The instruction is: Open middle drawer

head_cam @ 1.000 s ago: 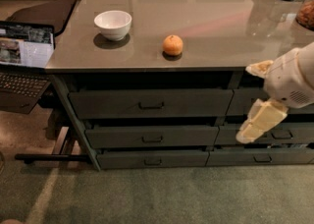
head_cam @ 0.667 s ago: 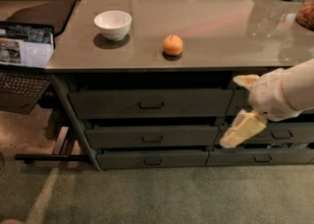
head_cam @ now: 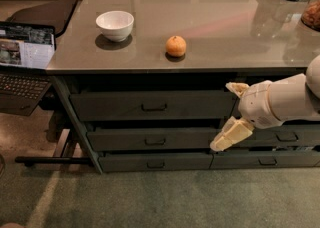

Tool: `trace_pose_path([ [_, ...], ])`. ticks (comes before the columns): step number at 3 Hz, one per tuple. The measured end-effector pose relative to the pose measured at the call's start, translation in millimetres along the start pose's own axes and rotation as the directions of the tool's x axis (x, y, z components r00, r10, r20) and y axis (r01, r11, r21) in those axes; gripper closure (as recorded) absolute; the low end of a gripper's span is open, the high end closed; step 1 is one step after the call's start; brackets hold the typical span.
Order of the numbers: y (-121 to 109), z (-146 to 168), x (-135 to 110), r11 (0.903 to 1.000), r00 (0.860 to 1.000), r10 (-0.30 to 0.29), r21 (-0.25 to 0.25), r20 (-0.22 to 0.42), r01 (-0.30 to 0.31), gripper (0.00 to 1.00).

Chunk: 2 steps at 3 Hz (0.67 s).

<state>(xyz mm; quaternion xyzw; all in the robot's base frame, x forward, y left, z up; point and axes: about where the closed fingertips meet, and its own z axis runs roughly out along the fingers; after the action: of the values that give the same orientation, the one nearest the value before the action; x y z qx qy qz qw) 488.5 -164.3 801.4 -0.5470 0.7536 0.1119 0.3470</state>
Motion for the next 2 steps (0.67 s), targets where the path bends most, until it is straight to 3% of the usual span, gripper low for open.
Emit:
trace_pose_path([
  [1, 2.5, 10.7, 4.4, 0.9997, 1.000, -0.016, -0.020, -0.001, 0.016, 0.00],
  [2, 6.0, 41.8, 28.6, 0.9985, 1.000, -0.011, -0.055, -0.025, 0.009, 0.00],
])
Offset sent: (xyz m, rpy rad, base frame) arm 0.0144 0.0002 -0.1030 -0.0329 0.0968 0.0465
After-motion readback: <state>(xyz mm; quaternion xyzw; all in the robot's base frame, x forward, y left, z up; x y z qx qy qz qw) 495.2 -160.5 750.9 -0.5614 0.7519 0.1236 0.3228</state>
